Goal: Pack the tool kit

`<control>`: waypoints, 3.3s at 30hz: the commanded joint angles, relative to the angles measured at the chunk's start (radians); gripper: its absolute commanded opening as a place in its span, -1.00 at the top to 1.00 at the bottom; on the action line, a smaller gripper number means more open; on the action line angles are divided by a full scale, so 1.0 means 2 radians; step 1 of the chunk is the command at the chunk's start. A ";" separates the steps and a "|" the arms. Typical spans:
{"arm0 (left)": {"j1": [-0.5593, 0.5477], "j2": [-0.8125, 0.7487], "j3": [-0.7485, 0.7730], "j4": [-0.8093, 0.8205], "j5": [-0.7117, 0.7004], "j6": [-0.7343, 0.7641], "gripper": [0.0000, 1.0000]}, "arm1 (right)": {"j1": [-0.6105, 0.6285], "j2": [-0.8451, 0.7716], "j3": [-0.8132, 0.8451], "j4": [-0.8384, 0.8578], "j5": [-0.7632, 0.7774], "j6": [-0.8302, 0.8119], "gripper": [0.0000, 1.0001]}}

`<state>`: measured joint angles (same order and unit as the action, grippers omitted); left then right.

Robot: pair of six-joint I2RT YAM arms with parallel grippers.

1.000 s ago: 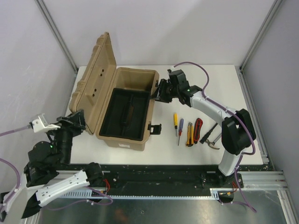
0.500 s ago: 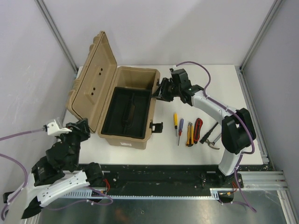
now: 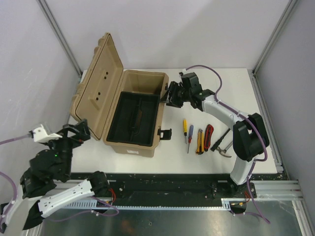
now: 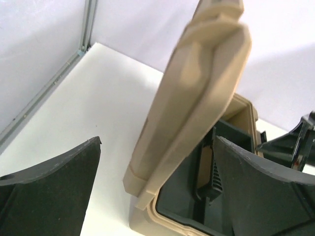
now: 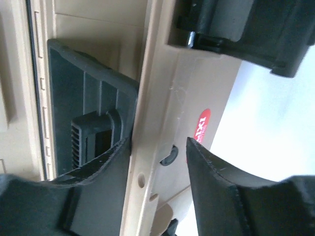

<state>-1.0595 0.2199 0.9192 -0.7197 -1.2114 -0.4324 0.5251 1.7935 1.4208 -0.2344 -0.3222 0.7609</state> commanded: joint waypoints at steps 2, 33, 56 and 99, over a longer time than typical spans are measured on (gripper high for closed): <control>-0.003 -0.001 0.053 0.007 0.005 0.089 -0.99 | -0.016 0.000 -0.009 0.015 0.019 -0.036 -0.30; -0.003 0.215 0.309 0.017 0.298 0.292 -0.91 | 0.238 0.108 0.316 -0.214 0.348 -0.129 -0.52; -0.002 0.119 0.165 0.031 0.343 0.235 -0.92 | 0.277 0.246 0.451 -0.354 0.366 0.031 0.53; -0.002 0.154 0.160 0.064 0.403 0.257 -0.92 | 0.068 -0.052 0.253 -0.125 0.380 -0.085 1.00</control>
<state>-1.0603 0.4713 1.2453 -0.6495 -0.4324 0.0570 0.8322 1.8462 1.9976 -0.5323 0.5049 0.5999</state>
